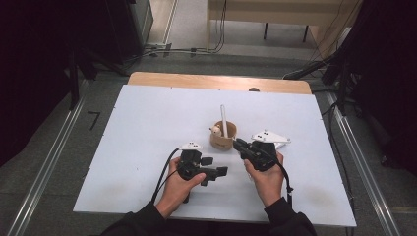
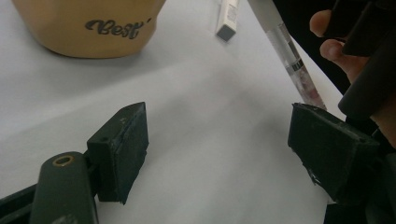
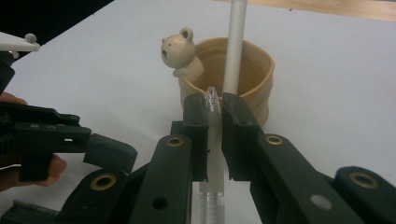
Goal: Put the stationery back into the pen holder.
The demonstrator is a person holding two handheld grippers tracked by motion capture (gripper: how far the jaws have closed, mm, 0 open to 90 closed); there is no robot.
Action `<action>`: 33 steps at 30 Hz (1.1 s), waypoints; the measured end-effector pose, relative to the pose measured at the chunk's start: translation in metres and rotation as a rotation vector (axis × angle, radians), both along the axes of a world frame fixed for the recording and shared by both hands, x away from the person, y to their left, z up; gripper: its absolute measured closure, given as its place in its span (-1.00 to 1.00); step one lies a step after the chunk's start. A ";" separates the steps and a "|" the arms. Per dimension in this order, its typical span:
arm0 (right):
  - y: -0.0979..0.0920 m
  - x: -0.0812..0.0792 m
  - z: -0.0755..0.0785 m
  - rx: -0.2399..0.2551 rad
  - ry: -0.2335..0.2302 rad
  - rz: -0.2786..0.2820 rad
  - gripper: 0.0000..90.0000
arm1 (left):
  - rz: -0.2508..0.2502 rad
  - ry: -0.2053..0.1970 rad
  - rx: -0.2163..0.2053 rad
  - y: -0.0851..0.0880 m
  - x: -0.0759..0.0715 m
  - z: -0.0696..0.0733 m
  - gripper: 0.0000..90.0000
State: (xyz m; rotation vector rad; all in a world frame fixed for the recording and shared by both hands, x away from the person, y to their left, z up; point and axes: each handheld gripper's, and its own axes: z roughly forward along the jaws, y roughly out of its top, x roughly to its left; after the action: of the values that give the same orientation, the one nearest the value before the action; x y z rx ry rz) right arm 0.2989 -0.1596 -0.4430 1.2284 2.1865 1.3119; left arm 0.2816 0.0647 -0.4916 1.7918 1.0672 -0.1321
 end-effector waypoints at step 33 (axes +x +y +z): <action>0.023 -0.002 0.000 0.014 -0.019 0.073 0.75 | -0.051 0.114 -0.170 -0.023 0.007 -0.002 -0.15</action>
State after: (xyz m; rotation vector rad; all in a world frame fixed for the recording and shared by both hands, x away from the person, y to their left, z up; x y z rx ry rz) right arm 0.2974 -0.1361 -0.4434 1.1460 2.2317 1.3640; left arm 0.2881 0.0414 -0.4938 1.6746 1.0578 -0.3494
